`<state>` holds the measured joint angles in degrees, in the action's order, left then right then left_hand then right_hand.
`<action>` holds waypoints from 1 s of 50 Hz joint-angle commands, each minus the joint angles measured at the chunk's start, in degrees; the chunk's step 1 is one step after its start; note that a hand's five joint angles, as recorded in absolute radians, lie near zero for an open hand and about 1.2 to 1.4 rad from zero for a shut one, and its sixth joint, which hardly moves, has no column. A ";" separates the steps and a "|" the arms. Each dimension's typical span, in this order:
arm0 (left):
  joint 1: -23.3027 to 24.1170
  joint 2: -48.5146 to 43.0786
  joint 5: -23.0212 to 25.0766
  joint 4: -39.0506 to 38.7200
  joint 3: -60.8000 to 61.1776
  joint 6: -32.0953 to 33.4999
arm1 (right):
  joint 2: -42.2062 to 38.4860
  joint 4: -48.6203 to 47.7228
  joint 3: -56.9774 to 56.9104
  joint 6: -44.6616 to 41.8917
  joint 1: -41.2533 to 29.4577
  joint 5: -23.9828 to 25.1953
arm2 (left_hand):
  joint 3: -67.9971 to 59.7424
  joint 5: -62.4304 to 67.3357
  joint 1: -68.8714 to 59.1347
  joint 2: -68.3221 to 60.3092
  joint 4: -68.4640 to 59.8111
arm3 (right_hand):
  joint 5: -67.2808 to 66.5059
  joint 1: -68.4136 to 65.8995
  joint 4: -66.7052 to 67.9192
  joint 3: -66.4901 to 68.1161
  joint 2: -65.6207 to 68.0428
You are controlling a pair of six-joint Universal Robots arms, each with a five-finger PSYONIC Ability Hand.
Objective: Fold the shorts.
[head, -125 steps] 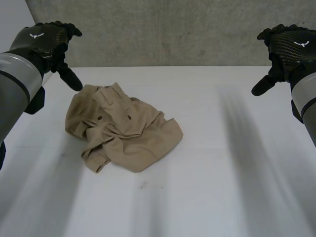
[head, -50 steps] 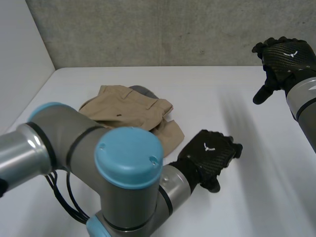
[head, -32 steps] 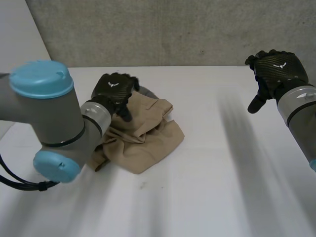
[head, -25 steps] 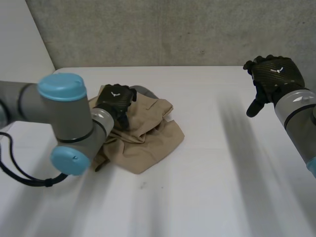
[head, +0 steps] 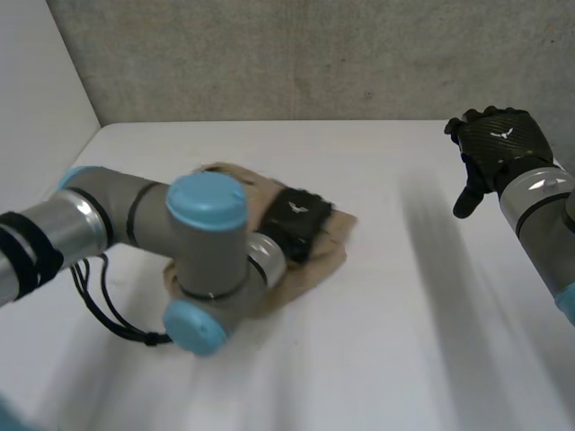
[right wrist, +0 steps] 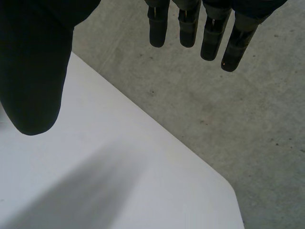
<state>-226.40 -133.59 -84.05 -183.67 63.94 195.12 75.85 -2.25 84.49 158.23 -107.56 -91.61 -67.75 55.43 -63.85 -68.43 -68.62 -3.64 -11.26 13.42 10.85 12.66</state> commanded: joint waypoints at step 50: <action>-18.64 15.22 12.15 4.37 11.13 -11.60 | -13.97 16.05 -5.21 13.06 -0.46 18.04 | 40.88 -38.56 36.98 41.57 41.75 | -3.84 -6.22 4.07 6.63 4.83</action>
<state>-242.40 -106.72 -78.14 -184.32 81.54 183.39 65.97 14.27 79.85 168.29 -107.91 -74.66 -22.53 11.61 -23.97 -22.26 -22.10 -3.97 -11.45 13.61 13.89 12.81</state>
